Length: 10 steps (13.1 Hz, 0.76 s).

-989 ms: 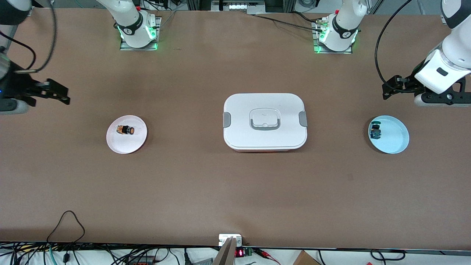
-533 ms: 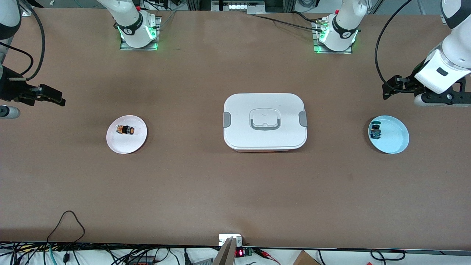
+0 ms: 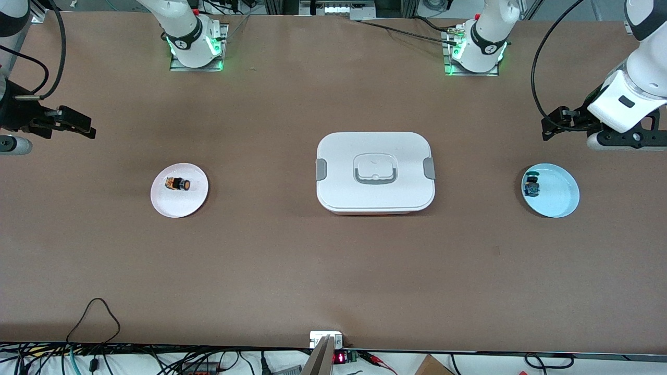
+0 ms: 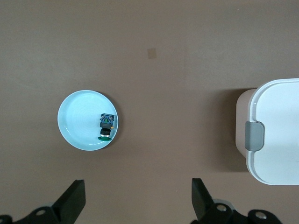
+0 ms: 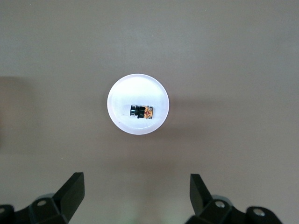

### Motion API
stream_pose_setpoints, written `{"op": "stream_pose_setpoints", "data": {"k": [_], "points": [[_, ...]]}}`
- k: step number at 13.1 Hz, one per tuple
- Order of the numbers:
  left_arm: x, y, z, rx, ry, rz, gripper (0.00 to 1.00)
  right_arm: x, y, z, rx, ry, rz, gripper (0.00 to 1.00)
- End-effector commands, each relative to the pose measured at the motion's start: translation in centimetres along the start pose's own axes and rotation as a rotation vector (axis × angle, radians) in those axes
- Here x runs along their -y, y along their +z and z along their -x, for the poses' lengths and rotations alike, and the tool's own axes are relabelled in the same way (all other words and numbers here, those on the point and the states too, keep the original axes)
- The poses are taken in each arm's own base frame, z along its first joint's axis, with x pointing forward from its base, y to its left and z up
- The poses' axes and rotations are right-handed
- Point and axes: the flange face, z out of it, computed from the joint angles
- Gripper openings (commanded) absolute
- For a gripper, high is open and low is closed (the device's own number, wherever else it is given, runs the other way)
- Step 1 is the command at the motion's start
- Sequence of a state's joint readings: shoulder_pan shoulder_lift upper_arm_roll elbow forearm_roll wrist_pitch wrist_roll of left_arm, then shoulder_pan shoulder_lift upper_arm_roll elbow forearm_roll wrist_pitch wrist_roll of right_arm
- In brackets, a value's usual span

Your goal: Transfer orange switch to right arm and place

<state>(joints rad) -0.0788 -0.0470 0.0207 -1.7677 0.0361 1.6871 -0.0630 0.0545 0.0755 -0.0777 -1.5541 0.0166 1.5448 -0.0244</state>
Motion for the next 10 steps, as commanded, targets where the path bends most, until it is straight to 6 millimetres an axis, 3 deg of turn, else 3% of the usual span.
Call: {"op": "stream_pose_setpoints", "data": {"k": [1, 10], "points": [[0.2, -0.7, 0.2, 0.007, -0.009, 0.007, 1.00, 0.4, -0.9, 0.7, -0.028, 0.010, 0.001, 1.00], [0.2, -0.7, 0.2, 0.007, -0.009, 0.007, 1.00, 0.6, -2.0, 1.5, -0.072, 0.013, -0.005, 1.00]]}}
